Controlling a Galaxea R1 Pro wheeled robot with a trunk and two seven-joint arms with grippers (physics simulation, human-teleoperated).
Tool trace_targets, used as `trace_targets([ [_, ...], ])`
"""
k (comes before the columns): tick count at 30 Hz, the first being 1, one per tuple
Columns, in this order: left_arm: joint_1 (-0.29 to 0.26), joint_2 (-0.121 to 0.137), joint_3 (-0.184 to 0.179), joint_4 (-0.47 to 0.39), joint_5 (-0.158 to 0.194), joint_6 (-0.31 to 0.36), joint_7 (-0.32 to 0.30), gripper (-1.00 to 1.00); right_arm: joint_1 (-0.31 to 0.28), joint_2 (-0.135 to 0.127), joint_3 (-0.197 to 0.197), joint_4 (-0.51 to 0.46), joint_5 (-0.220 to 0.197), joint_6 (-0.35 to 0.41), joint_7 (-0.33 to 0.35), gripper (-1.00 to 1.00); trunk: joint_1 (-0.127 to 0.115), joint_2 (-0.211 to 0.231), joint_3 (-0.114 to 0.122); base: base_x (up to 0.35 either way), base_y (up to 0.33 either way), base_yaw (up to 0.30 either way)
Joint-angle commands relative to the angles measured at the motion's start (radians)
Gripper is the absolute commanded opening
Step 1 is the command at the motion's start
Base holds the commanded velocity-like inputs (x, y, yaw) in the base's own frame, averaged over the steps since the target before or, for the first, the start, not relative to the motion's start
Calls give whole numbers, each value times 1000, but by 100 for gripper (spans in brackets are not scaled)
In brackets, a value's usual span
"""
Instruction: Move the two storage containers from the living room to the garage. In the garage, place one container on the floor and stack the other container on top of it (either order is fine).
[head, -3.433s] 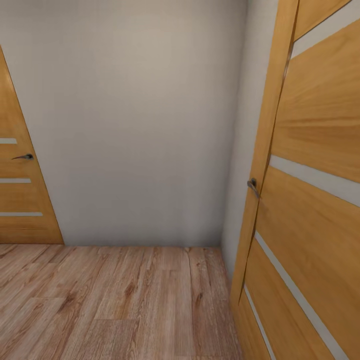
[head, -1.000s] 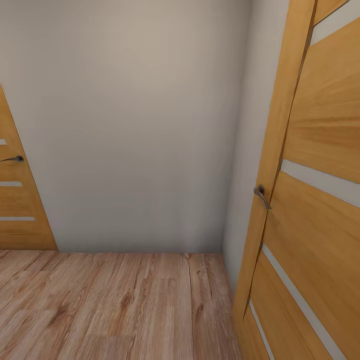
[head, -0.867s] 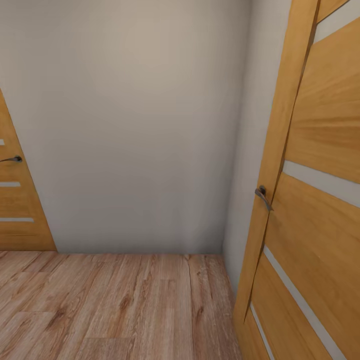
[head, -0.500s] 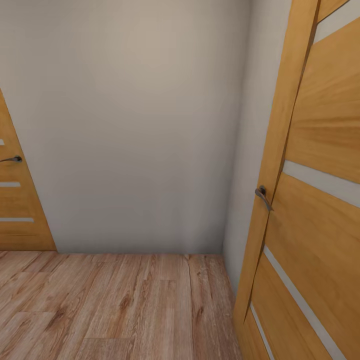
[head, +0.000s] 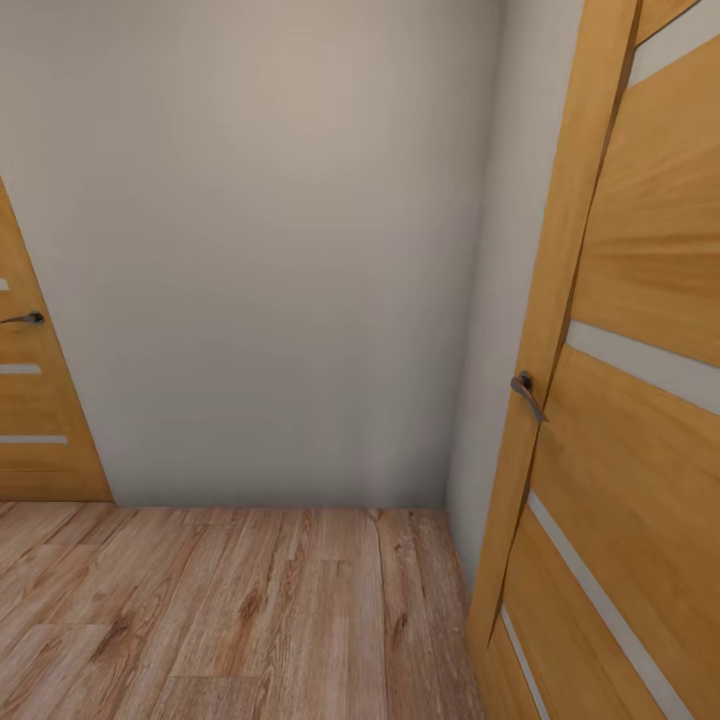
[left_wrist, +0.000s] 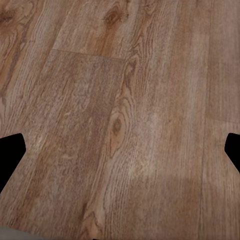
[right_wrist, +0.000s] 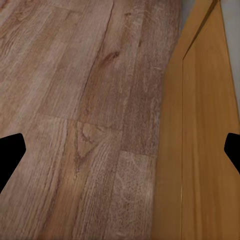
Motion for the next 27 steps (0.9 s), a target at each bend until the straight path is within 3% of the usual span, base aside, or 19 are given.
trace_targets([
  [1,0,0,8,0,-4,-3,-1,100,1,0,1,-1,10,0,-9,100,0,-1,-1,0,11,0],
  [27,0,-2,8,1,-4,-3,-1,100,0,0,1,-1,10,-1,-9,100,0,-1,-1,7,1,0],
])
